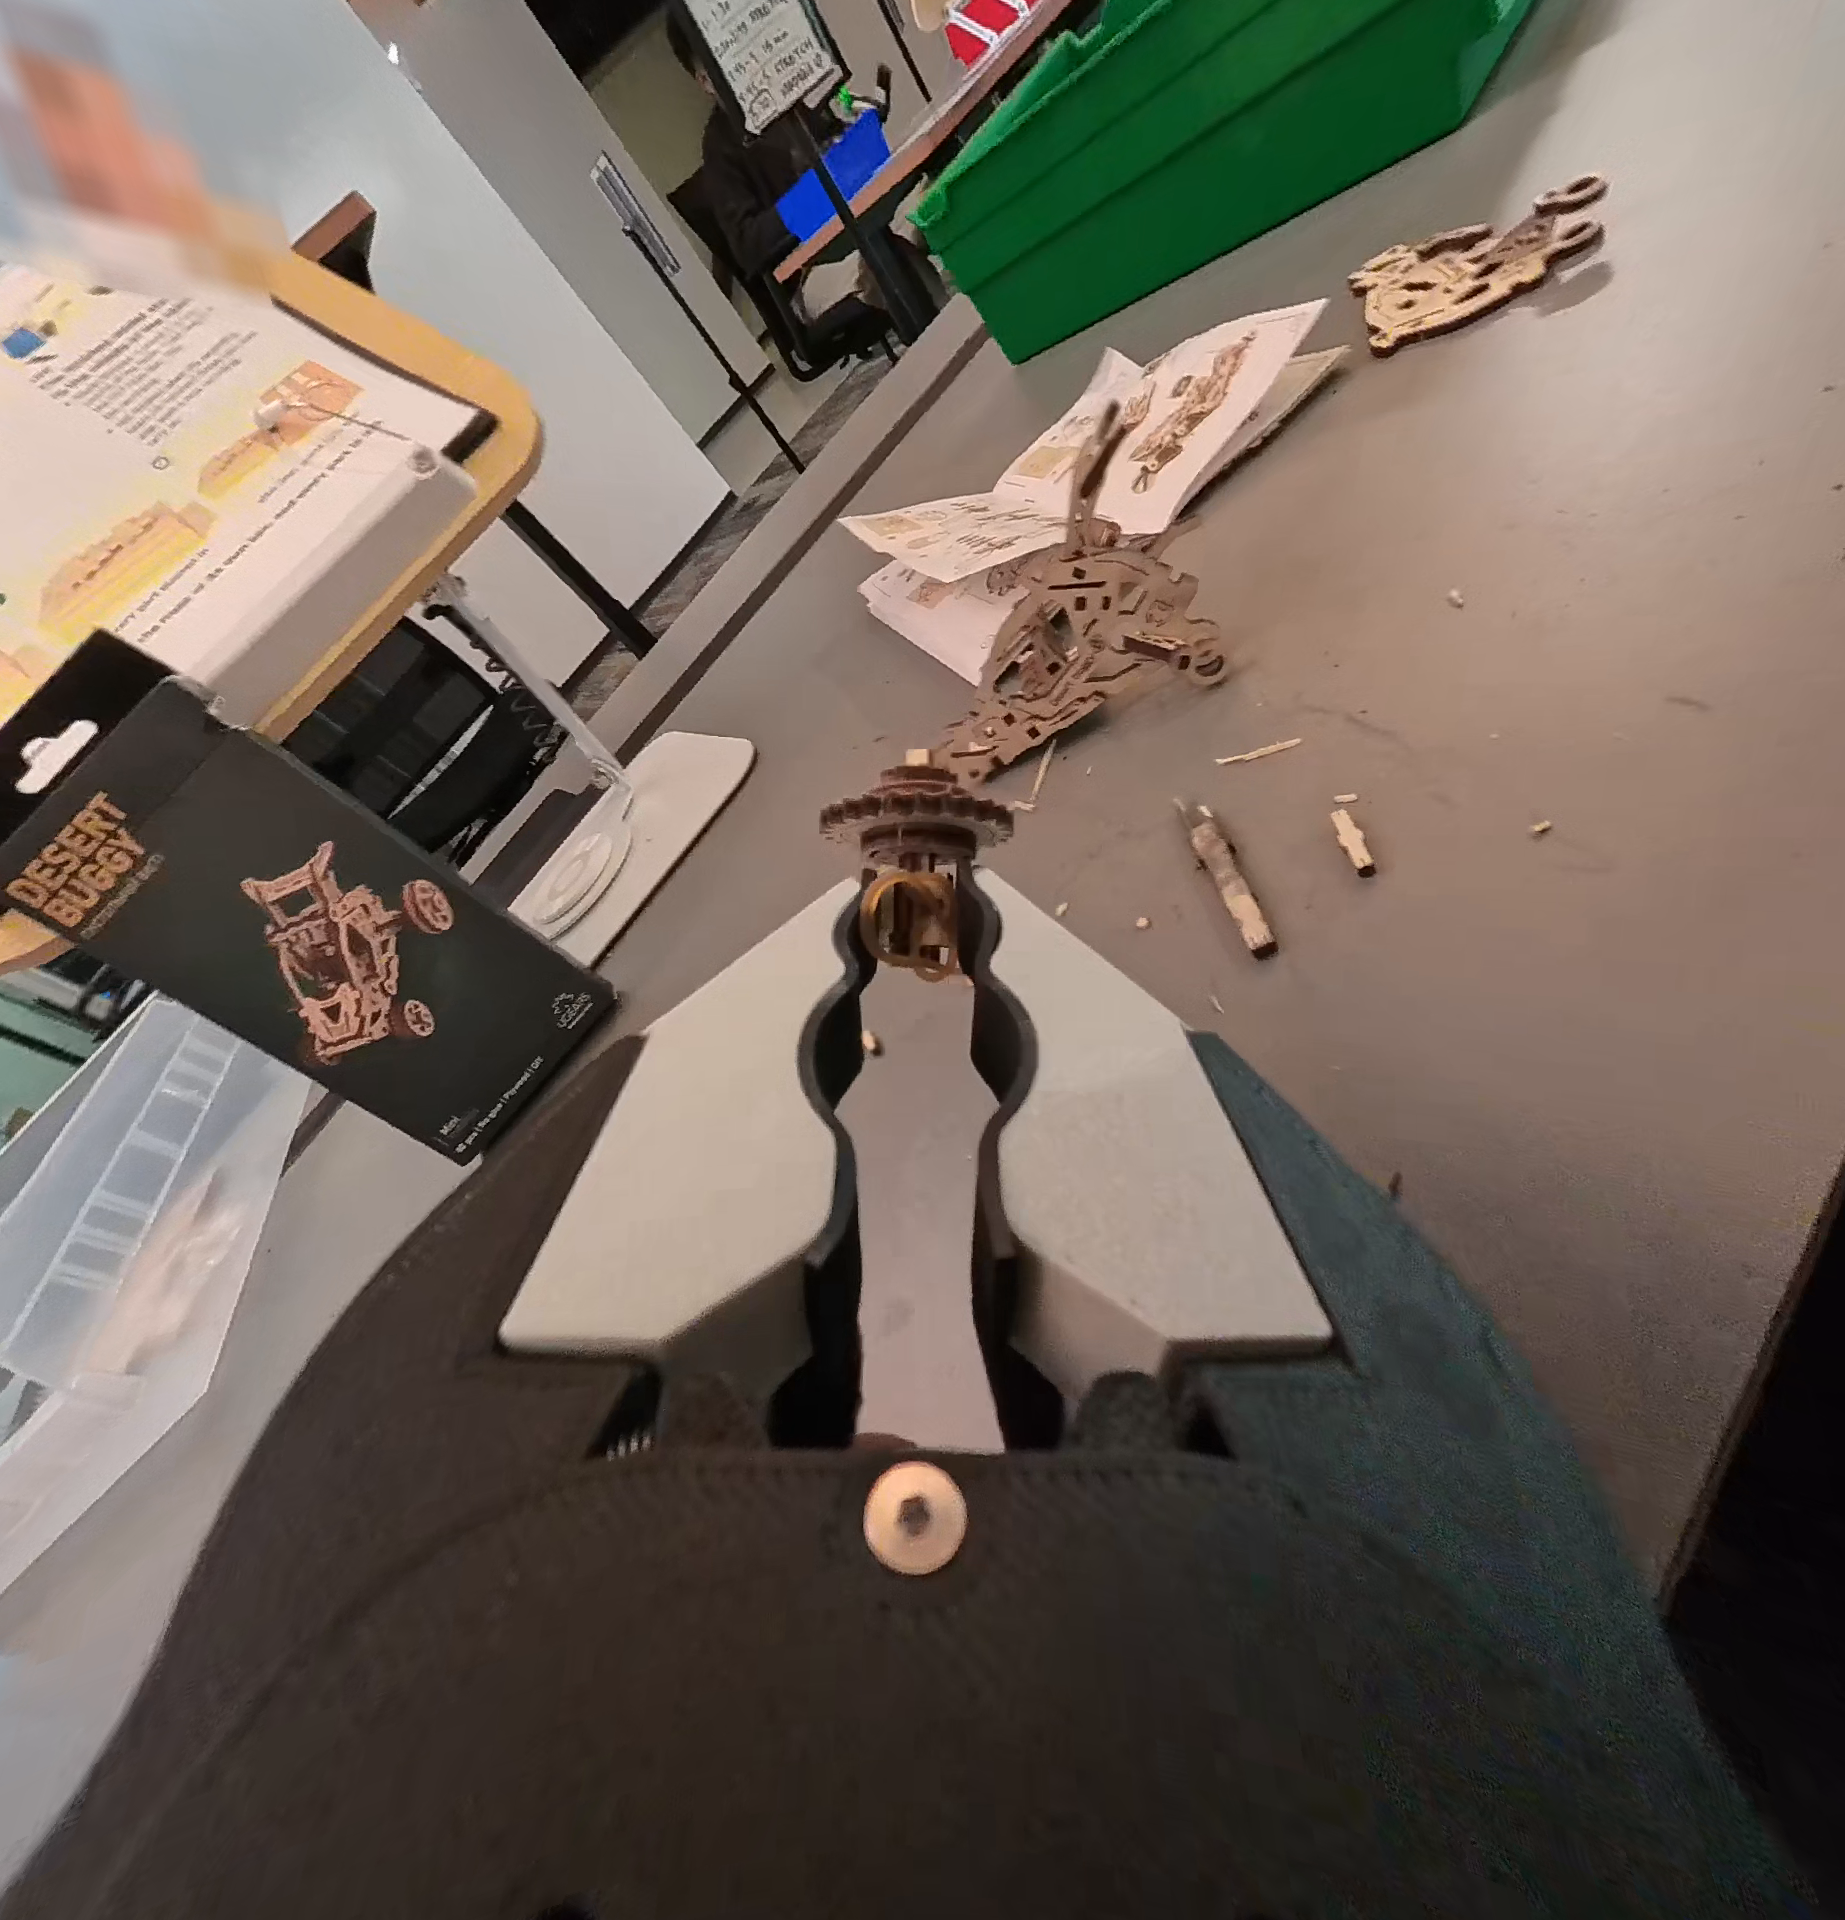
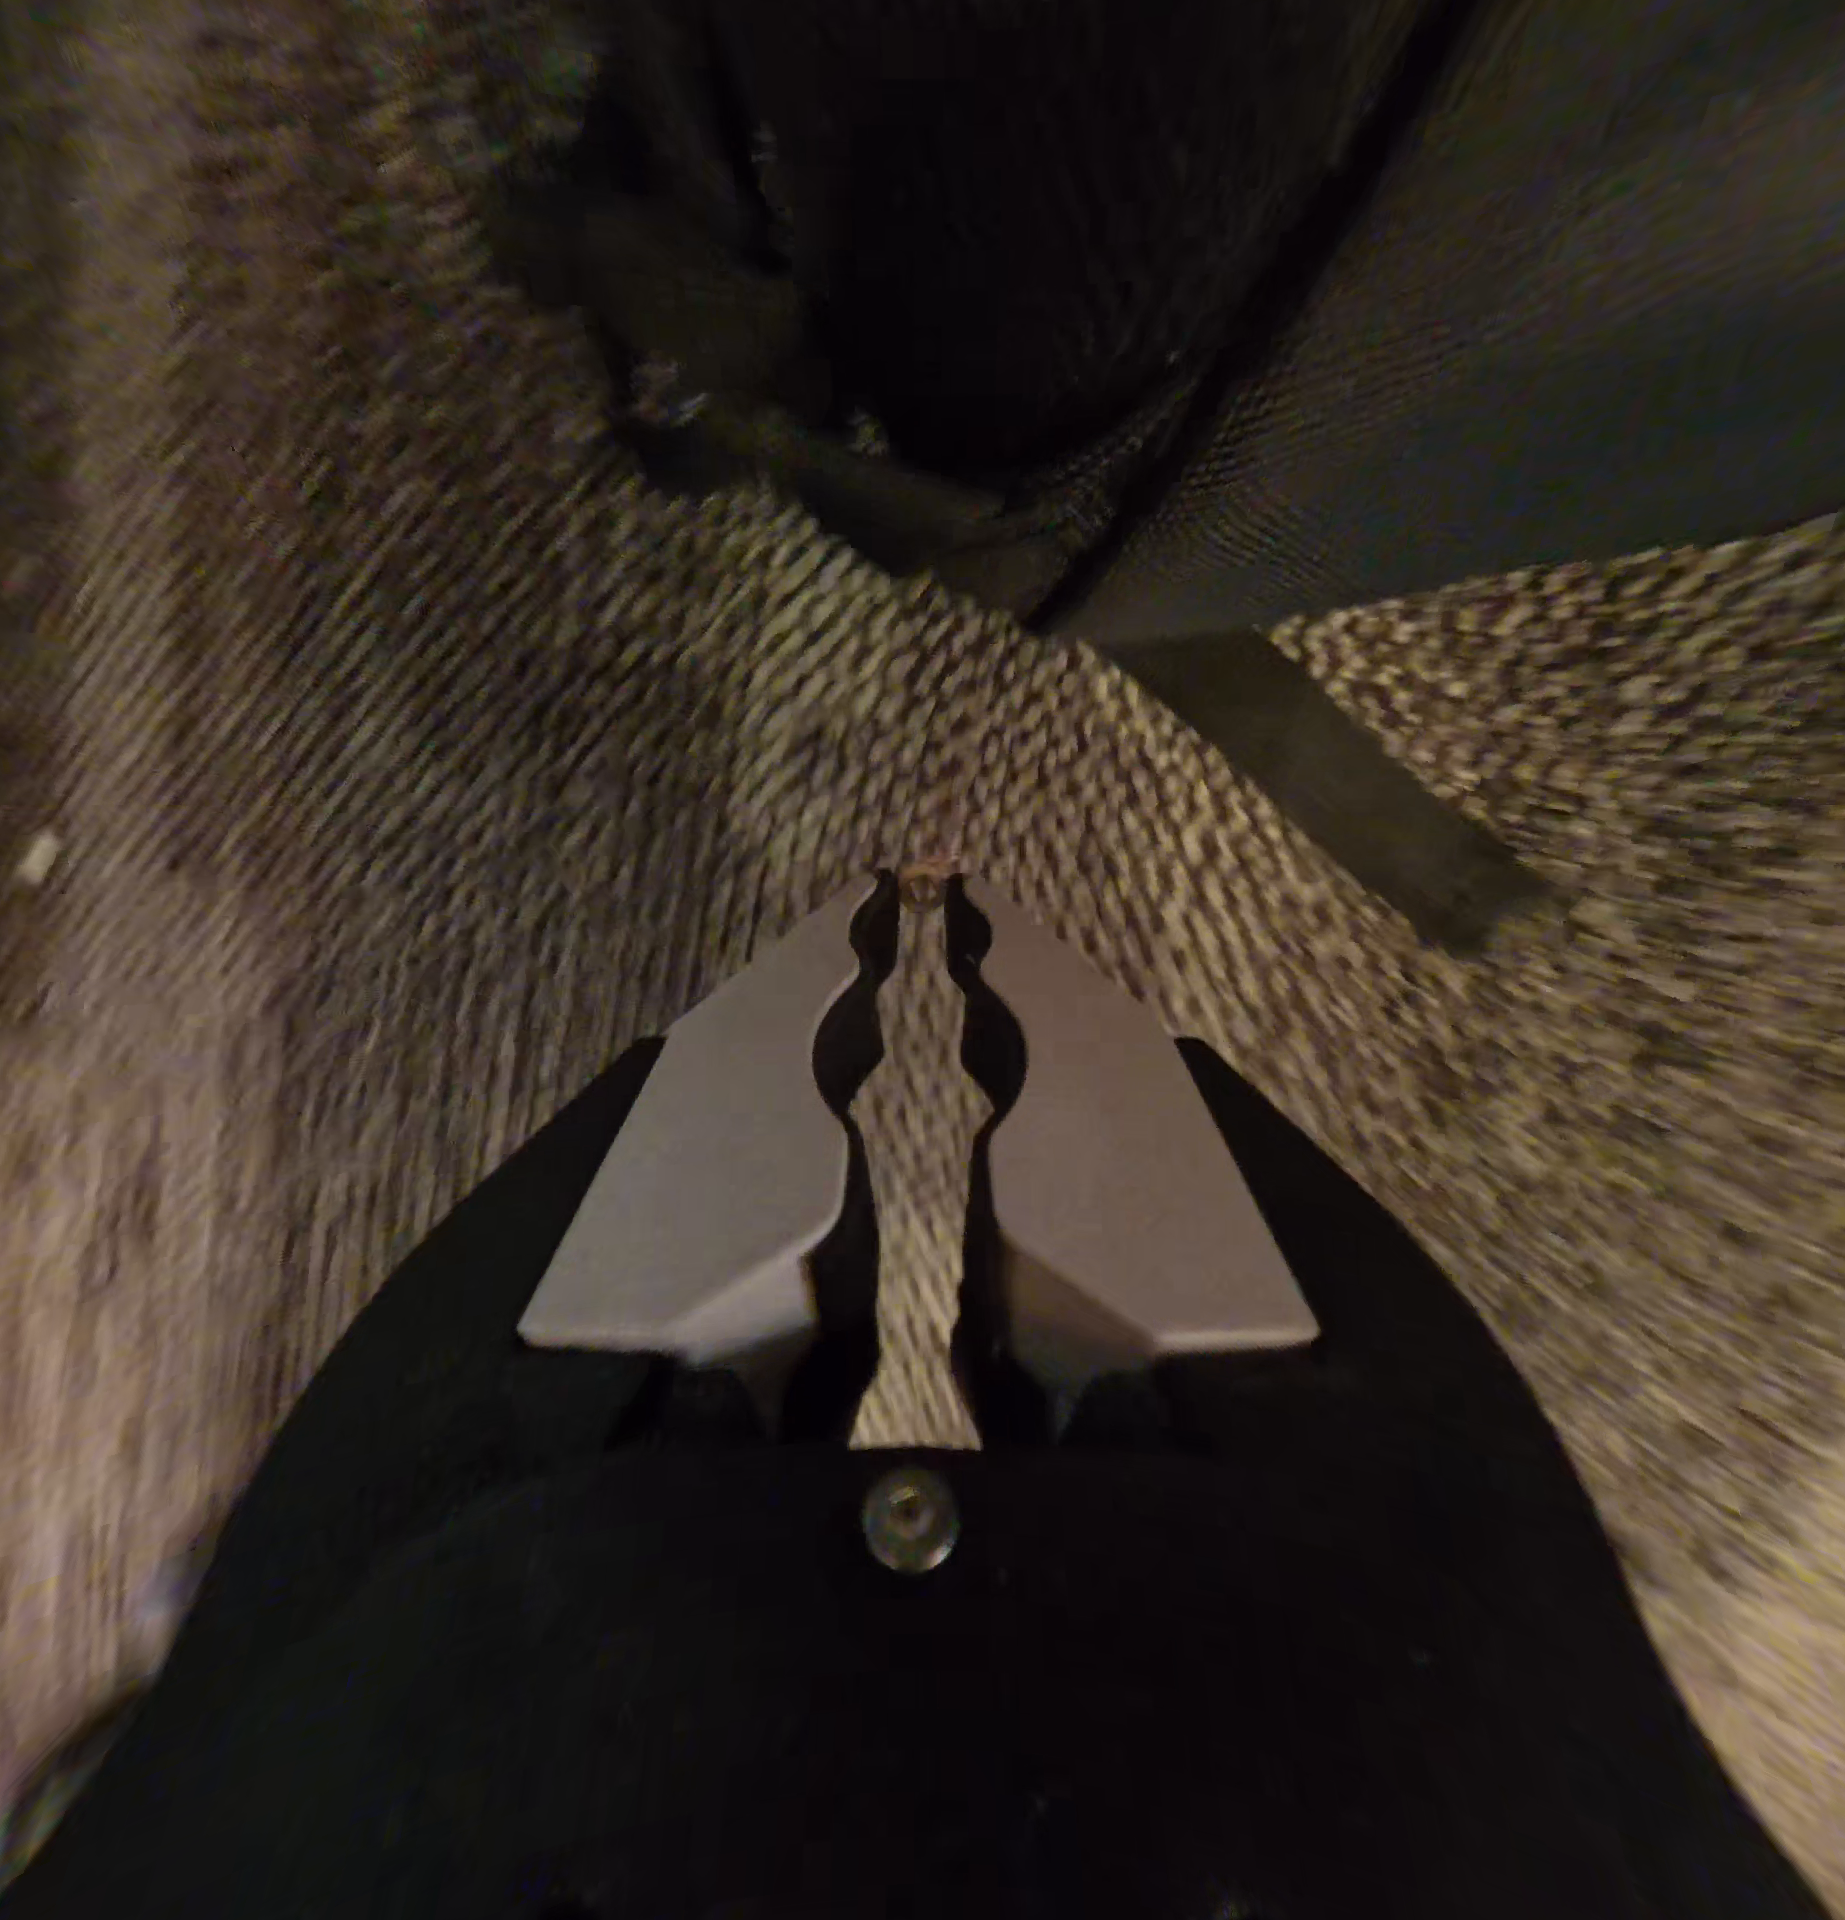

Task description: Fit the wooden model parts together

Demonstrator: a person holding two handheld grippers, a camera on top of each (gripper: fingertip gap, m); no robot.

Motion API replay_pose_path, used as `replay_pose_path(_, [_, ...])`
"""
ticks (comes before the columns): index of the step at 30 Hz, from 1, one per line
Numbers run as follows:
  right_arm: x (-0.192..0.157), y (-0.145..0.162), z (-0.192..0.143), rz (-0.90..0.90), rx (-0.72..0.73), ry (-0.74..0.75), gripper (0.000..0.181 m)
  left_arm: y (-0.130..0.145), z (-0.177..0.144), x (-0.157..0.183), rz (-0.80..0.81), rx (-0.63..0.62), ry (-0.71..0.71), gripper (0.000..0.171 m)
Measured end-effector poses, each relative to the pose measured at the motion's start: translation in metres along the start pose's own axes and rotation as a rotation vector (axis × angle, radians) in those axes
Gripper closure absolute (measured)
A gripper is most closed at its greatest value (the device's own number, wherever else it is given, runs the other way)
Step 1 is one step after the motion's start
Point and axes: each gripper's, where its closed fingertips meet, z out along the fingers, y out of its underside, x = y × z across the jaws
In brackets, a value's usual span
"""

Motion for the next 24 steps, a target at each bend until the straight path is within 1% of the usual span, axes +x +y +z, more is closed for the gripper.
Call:
replay_pose_path(4, [-0.015, 0.003, -0.089, -0.184, -0.074, -0.095, 0.175, -0.003, -0.004, -0.009, -0.049, 0.032, -0.029, 0.16])
replay_pose_path(6, [-0.025, -0.003, -0.146, -0.328, -0.094, -0.129, 0.175, -0.004, -0.005, -0.012, -0.071, 0.037, -0.033, 0.159])
replay_pose_path(7, [-0.029, -0.01, -0.177, -0.36, -0.089, -0.143, 0.175, -0.004, -0.005, -0.013, -0.077, 0.044, -0.035, 0.16])
replay_pose_path(10, [-0.044, -0.05, -0.281, -0.338, -0.011, -0.17, 0.175, -0.004, -0.005, -0.014, -0.084, 0.046, -0.036, 0.16])
replay_pose_path(14, [-0.07, -0.121, -0.428, -0.232, 0.153, -0.176, 0.175, -0.001, -0.002, -0.012, -0.084, 0.021, -0.02, 0.16])
replay_pose_path(16, [-0.085, -0.161, -0.5, -0.255, 0.233, -0.158, 0.175, 0.001, 0.0, -0.01, -0.076, 0.003, -0.008, 0.16])
replay_pose_path(17, [-0.089, -0.178, -0.534, -0.28, 0.266, -0.128, 0.175, 0.001, 0.0, -0.009, -0.071, 0.001, -0.007, 0.16])
replay_pose_path(18, [-0.094, -0.192, -0.566, -0.264, 0.304, -0.111, 0.175, 0.001, 0.001, -0.009, -0.071, -0.004, -0.008, 0.16])
replay_pose_path(19, [-0.103, -0.205, -0.594, -0.208, 0.372, -0.126, 0.175, 0.002, 0.001, -0.01, -0.074, -0.007, -0.011, 0.16])
replay_pose_path(20, [-0.11, -0.214, -0.617, -0.159, 0.44, -0.14, 0.175, 0.001, 0.0, -0.011, -0.08, -0.002, -0.017, 0.16])
replay_pose_path(21, [-0.118, -0.22, -0.632, -0.152, 0.496, -0.135, 0.175, 0.001, -0.001, -0.014, -0.09, 0.005, -0.027, 0.16])
replay_pose_path(22, [-0.124, -0.226, -0.642, -0.173, 0.55, -0.124, 0.175, 0.001, -0.001, -0.016, -0.101, 0.005, -0.034, 0.16])
replay_pose_path(24, [-0.133, -0.234, -0.656, -0.232, 0.589, -0.112, 0.175, 0.002, 0.0, -0.014, -0.096, -0.005, -0.022, 0.16])
